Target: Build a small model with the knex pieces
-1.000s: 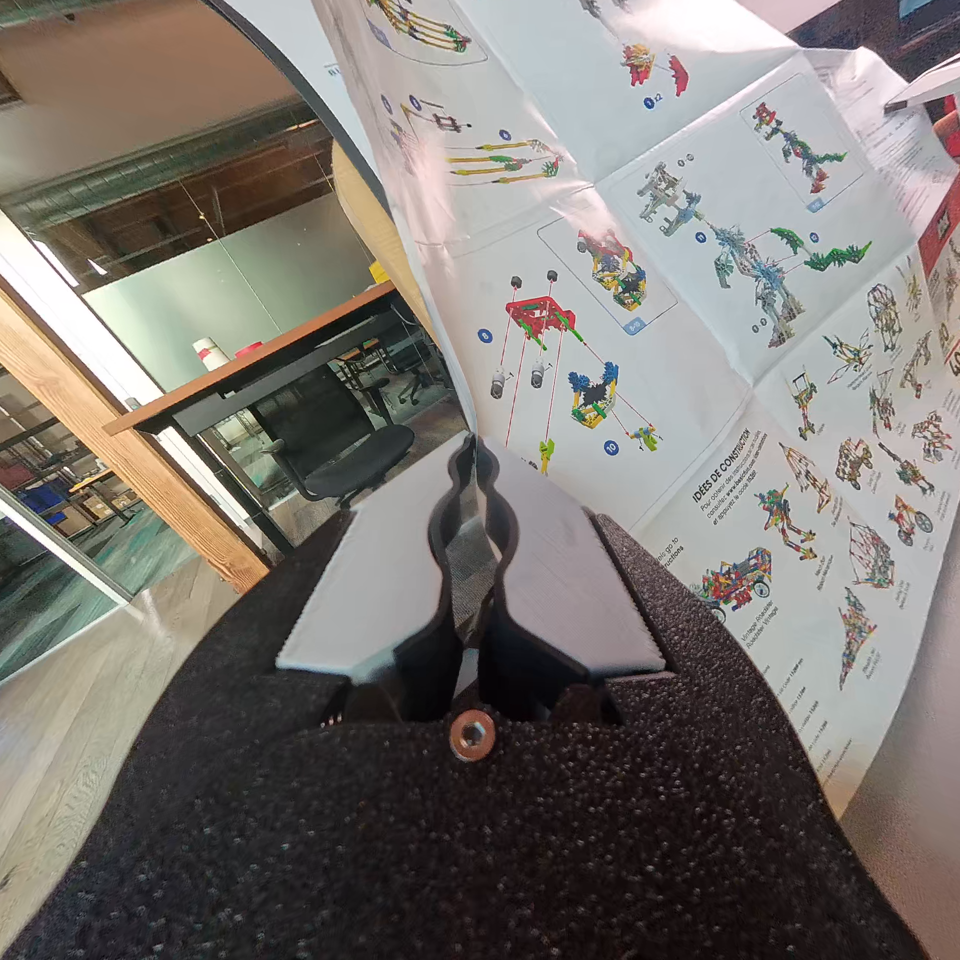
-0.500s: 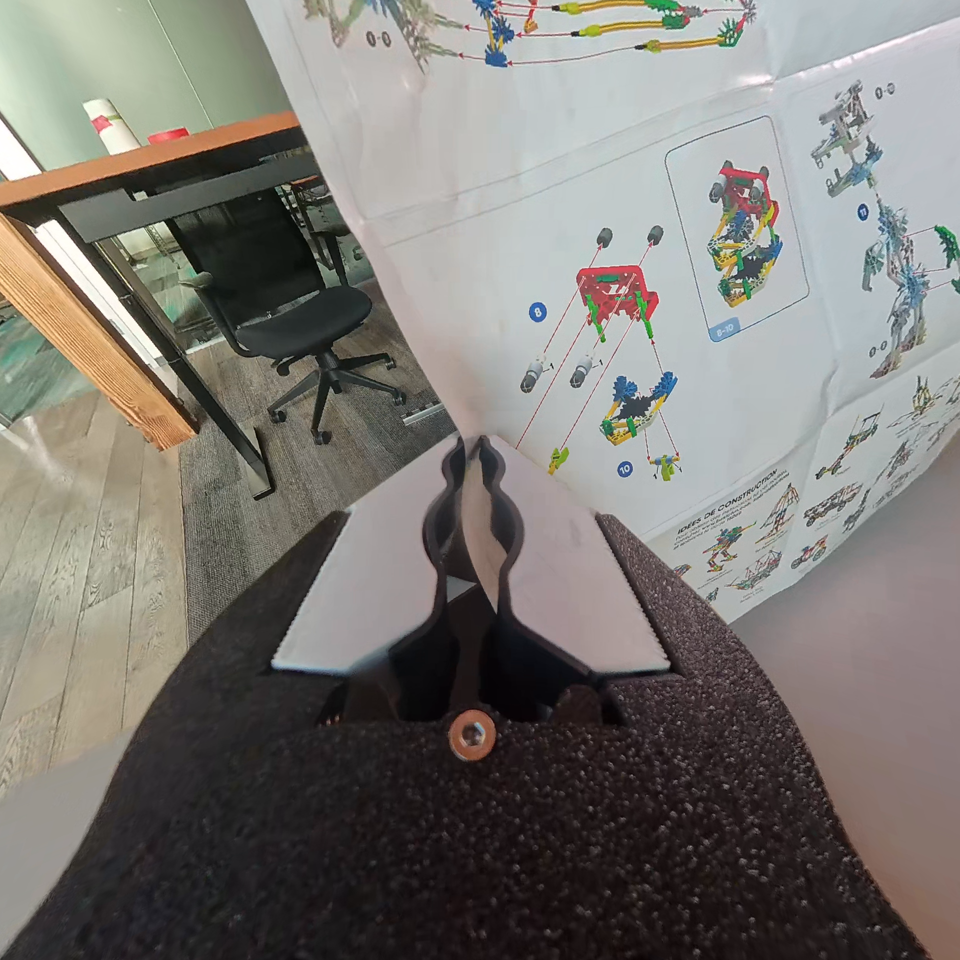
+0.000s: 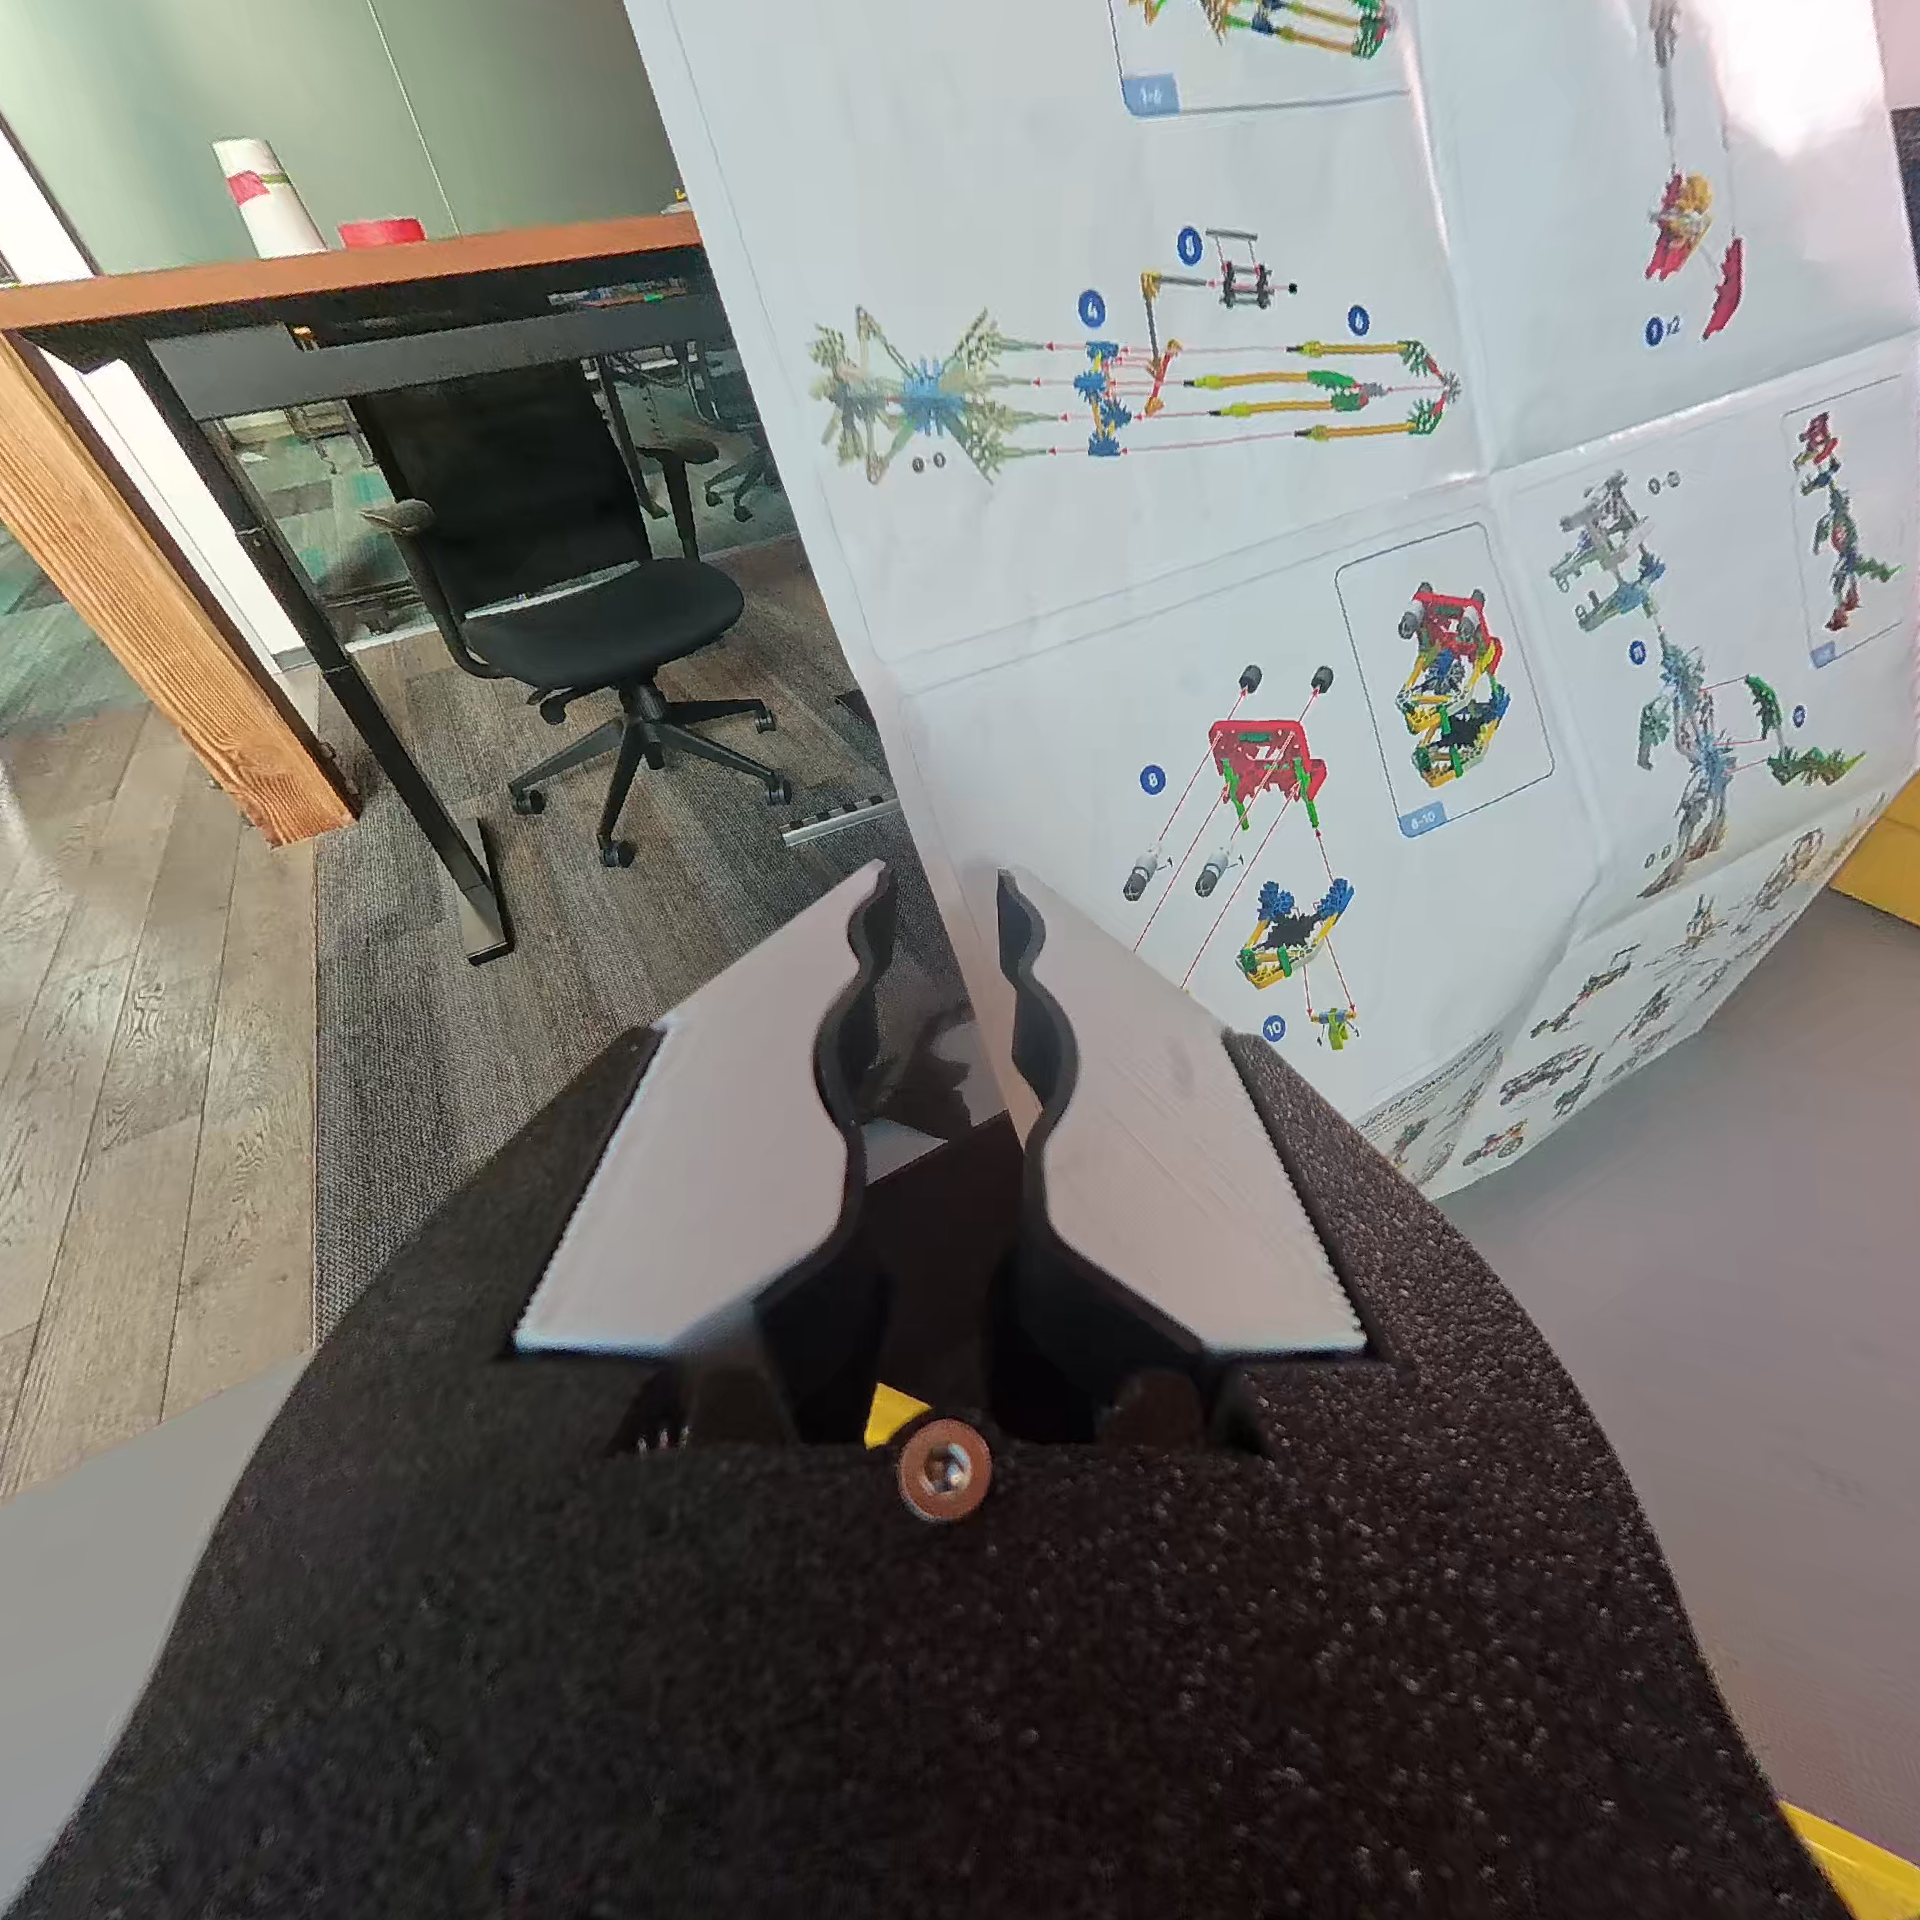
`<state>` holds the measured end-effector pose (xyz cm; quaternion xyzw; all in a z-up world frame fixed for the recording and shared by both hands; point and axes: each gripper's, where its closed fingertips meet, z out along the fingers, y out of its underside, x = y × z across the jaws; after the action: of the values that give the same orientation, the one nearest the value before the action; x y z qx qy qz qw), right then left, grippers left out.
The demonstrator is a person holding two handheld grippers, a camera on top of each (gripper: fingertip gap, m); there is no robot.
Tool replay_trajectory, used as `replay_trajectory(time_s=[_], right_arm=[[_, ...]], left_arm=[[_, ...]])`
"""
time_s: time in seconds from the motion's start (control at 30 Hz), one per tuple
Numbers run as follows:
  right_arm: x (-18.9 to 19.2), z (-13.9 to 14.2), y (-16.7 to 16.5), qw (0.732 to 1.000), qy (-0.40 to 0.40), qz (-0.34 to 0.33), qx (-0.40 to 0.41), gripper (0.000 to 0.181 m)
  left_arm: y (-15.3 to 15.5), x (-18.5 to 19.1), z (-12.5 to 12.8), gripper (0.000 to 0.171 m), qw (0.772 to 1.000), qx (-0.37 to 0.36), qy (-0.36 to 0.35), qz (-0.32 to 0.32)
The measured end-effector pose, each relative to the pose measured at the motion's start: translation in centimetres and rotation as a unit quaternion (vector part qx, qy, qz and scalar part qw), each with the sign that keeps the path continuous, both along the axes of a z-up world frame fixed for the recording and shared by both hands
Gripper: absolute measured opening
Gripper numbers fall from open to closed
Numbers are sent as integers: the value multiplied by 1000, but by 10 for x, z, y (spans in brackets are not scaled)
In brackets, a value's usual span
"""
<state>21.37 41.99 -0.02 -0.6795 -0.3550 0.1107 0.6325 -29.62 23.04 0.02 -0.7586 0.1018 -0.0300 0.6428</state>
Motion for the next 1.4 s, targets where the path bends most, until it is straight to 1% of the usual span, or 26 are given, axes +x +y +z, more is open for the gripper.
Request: replay_trajectory(time_s=[0.17, 0.27, 0.33, 0.47, 0.53, 0.67, 0.77, 0.83, 0.87, 0.93, 1.07, 1.23, 1.33, 1.4], right_arm=[[5, 22, -31, 1000, -1, 7, 21, 29], [3, 34, -55, 999, 7, 21, 27, 34], [-1, 38, -73, 999, 12, 35, 31, 35], [-15, 33, -114, 997, 20, 70, 27, 39], [-20, 29, -134, 996, 24, 84, 27, 39], [-28, 13, -166, 994, 37, 99, 11, 39], [-34, -2, -183, 995, 31, 98, -6, 40], [-39, -12, -191, 995, 24, 96, -18, 42], [-42, -15, -195, 995, 23, 96, -22, 42], [-49, -19, -203, 994, 25, 100, -30, 43], [-66, -28, -217, 993, 22, 111, -42, 46], [-88, -44, -233, 989, 11, 135, -56, 51], [-99, -60, -241, 987, 0, 149, -66, 52], [-106, -69, -247, 985, -7, 159, -71, 52]], left_arm=[[-30, -8, 28, 20, 1000, 22, 0, 7], [-52, -10, 36, 21, 1000, 30, -7, 5], [-69, -10, 36, 21, 999, 34, -7, 3], [-107, -6, 27, 22, 999, 44, -16, -6], [-127, -6, 18, 22, 998, 49, -27, -3], [-160, 0, -10, 23, 998, 46, -49, -7], [-178, 9, -30, 28, 997, 41, -56, -18], [-185, 14, -38, 33, 998, 42, -51, -24], [-188, 16, -38, 36, 997, 47, -45, -28], [-192, 20, -31, 41, 997, 63, -38, -30], [-195, 30, -22, 52, 995, 71, -53, -53], [-195, 36, -22, 52, 994, 69, -52, -69], [-198, 35, -18, 40, 993, 81, -56, -71], [-201, 32, -14, 36, 993, 88, -52, -67]])
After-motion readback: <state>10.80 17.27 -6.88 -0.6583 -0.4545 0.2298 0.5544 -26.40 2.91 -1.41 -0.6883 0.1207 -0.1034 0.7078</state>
